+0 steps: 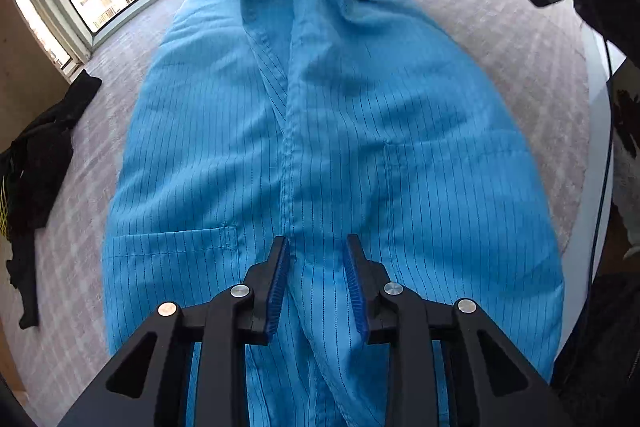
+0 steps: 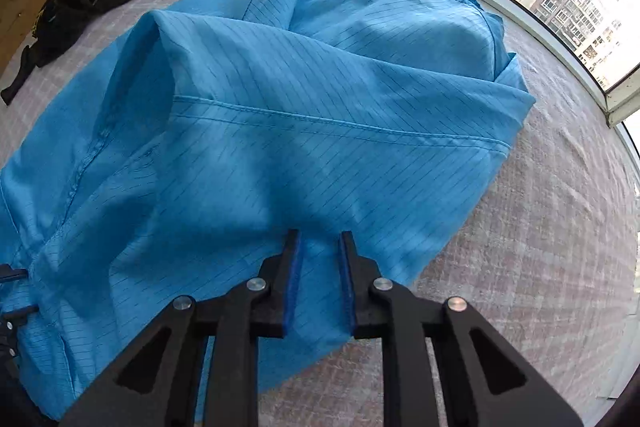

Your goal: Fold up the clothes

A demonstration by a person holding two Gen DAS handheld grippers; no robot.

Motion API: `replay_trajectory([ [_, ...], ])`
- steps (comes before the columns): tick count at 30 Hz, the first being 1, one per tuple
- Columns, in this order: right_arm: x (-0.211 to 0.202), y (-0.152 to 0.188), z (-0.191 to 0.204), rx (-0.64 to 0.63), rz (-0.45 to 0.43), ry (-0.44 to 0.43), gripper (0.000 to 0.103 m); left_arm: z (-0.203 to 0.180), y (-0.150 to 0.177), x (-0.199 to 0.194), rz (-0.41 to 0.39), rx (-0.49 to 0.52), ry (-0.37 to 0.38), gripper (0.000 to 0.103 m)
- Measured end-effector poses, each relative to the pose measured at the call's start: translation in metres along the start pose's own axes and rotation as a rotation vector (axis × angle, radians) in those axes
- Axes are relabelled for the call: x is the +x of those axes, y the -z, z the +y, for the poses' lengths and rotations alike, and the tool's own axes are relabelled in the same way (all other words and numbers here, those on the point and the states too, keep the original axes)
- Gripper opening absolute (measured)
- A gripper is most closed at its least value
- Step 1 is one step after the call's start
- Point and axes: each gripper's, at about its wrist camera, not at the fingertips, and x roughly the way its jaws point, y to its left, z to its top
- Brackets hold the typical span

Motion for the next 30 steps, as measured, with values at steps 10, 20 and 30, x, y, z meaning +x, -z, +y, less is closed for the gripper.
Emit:
replay_trajectory([
  [10, 0.001, -0.021, 0.051, -0.134, -0.074, -0.105, 0.017, 0.001, 0.000, -0.033, -0.122, -0.078, 0.059, 0.026],
  [20, -0.031, 0.011, 0.010, 0.064, -0.143, -0.269, 0.019, 0.018, 0.017, -0.005, 0.009, -0.062, 0.024, 0.031],
  [30, -0.024, 0.040, 0.083, -0.077, -0.108, -0.143, 0.027, 0.097, 0.043, -0.075, -0.015, -0.053, -0.057, 0.030],
])
